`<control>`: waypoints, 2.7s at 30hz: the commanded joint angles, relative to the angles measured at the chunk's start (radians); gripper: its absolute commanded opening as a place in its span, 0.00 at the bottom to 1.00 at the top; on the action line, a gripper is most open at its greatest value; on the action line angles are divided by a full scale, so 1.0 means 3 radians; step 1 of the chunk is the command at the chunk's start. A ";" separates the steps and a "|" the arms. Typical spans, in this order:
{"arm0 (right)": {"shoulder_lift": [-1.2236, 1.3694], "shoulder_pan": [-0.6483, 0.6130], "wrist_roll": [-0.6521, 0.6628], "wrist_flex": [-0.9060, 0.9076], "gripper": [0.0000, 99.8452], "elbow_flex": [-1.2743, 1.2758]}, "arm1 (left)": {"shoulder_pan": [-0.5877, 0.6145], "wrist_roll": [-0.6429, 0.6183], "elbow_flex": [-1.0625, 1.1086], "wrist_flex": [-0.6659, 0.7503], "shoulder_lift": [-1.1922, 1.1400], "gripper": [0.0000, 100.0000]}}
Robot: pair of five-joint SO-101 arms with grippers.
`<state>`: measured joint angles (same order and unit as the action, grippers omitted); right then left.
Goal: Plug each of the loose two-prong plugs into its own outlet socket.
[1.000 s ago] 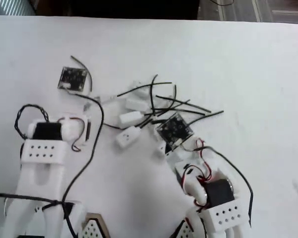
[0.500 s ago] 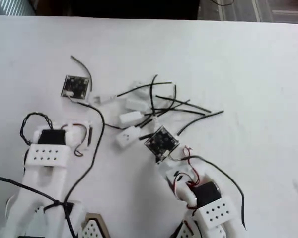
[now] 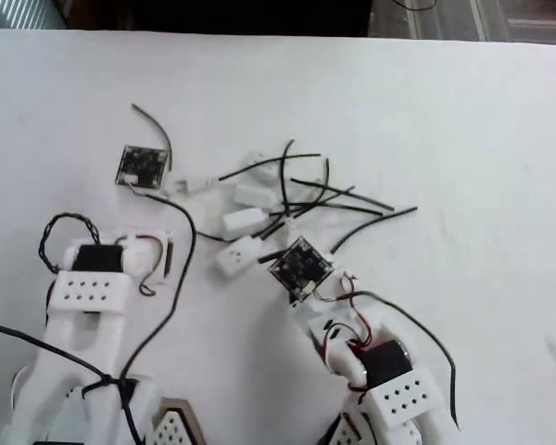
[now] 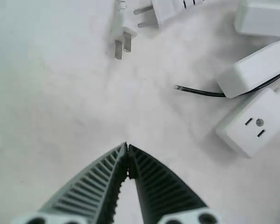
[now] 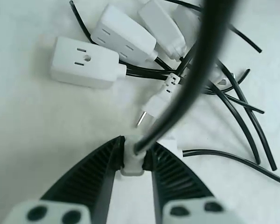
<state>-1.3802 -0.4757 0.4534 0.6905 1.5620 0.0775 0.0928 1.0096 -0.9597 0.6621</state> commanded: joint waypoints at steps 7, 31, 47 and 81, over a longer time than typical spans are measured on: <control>-0.0028 0.0488 -0.0624 -0.0054 0.02 -0.0327 | -0.0396 0.0031 -0.0276 -0.0332 0.0136 0.23; -0.0028 0.1383 -0.1115 -0.0074 0.02 -0.0583 | -0.1859 0.0005 -0.1412 -0.0629 -0.1020 0.27; -0.0028 0.1389 -0.1115 -0.0064 0.02 -0.0573 | -0.1685 -0.0685 -0.2987 -0.0624 -0.2892 0.26; -0.0054 0.1767 -0.1115 -0.0084 0.02 -0.0614 | -0.1685 -0.0128 -0.5033 -0.2588 -0.3772 0.20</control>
<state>-1.3802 -0.0184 0.1266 0.6905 1.4423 -0.3399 0.1005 -0.4572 -1.6962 -0.4780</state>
